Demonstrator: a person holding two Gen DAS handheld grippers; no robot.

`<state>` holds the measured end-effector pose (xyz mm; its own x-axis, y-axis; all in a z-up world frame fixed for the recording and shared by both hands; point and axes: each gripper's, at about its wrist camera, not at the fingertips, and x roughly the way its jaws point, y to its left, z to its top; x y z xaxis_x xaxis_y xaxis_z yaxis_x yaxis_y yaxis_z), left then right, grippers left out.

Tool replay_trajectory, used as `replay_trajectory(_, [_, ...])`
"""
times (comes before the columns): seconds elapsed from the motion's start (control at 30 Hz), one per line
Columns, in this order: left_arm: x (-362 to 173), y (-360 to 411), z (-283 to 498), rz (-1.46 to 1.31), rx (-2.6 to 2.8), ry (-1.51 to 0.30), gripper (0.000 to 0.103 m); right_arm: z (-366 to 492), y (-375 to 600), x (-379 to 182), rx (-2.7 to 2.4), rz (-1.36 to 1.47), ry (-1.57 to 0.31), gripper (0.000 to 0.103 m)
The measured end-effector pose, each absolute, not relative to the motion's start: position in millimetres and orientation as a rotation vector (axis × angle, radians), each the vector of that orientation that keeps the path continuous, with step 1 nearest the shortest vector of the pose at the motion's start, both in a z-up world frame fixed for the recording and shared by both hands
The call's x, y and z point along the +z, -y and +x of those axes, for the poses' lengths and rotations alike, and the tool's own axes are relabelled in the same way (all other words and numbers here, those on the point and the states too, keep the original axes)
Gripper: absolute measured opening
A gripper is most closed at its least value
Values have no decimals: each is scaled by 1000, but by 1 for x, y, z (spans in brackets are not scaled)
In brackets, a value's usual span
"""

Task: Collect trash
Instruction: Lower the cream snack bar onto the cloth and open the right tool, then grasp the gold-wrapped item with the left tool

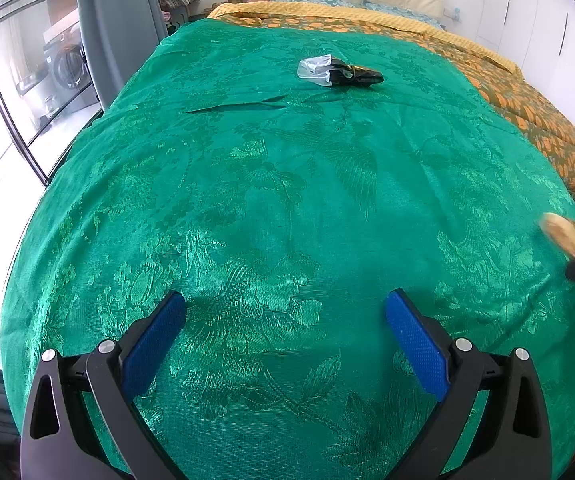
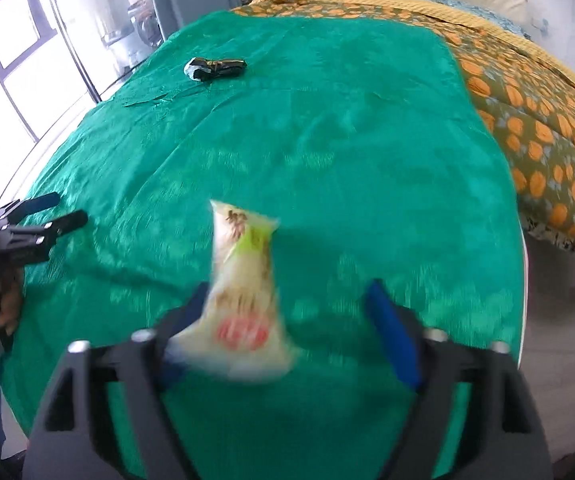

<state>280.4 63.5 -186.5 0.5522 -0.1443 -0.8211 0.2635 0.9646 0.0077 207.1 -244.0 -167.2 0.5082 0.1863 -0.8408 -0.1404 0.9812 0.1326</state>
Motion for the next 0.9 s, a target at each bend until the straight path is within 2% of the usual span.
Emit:
replay_trajectory(0.2, [-187,-64,281,137,-240,-957,98,184,245,-154,134,30,-922,81])
replay_trajectory(0.27, [-187,-63,281,138,-239,-957,98,179,242,-148,171,44,-902,87])
replay_trajectory(0.57, [-173,-66,296,124,-348,-921,98,213,203,-180,212,-6,-982,89])
replay_trajectory(0.9, [-129,-17,417,357,-447,-795,98,213,197,-185,229,-43,-975,99])
